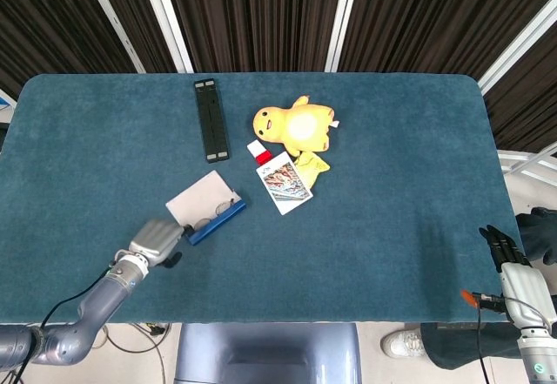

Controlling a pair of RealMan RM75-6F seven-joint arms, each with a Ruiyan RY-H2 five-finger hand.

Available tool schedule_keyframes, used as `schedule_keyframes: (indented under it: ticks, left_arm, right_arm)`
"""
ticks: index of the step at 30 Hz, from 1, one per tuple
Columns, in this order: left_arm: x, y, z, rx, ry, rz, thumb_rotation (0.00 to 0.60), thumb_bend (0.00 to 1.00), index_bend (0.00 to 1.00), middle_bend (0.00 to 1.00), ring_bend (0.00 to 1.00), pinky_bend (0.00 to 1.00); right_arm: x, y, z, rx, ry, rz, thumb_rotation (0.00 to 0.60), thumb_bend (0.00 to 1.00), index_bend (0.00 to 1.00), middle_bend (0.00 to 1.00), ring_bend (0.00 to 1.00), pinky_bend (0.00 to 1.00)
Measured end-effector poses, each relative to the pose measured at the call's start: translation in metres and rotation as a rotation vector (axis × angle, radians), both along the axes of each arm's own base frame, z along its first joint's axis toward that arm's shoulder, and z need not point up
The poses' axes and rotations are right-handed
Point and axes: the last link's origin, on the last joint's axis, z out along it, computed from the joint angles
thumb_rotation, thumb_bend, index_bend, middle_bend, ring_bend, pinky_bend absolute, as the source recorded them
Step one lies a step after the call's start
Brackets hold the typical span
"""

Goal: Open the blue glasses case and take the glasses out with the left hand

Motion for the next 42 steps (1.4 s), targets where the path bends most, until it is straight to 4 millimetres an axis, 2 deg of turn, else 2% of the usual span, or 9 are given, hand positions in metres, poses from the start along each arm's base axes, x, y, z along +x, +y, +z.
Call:
schedule_keyframes:
  ticks: [6,13,18,24,33,42]
  left_arm:
    - [0.025,-0.015,-0.006,-0.085,-0.054,-0.052,0.600,0.40,0.18,0.84,0.77,0.89]
    - [0.046,-0.016,-0.020,-0.109,-0.115,-0.083,0.600,0.40,0.09,0.85,0.79,0.90]
    - [0.062,-0.004,-0.020,-0.071,-0.150,-0.109,0.600,0.41,0.07,0.87,0.81,0.91]
    - [0.074,0.017,-0.016,-0.031,-0.105,-0.165,0.600,0.50,0.07,0.88,0.81,0.91]
    - [0.079,0.053,-0.023,0.001,0.052,-0.208,0.600,0.59,0.07,0.89,0.82,0.92]
    - [0.077,0.068,-0.044,-0.009,0.152,-0.196,0.600,0.60,0.07,0.89,0.83,0.92]
  right_arm:
    - [0.000,0.000,0.000,0.001,-0.001,0.001,0.600,0.13,0.00,0.00,0.00,0.20]
    - [0.000,0.000,0.001,0.000,-0.002,0.000,0.600,0.13,0.00,0.00,0.00,0.20]
    - [0.000,0.000,0.000,0.003,-0.004,-0.001,0.600,0.13,0.00,0.00,0.00,0.20]
    - [0.000,0.000,0.000,0.005,-0.006,-0.002,0.600,0.13,0.00,0.00,0.00,0.20]
    - [0.000,-0.001,0.000,0.008,-0.011,-0.006,0.600,0.13,0.00,0.00,0.00,0.20]
    - [0.000,-0.001,0.000,0.009,-0.012,-0.007,0.600,0.13,0.00,0.00,0.00,0.20]
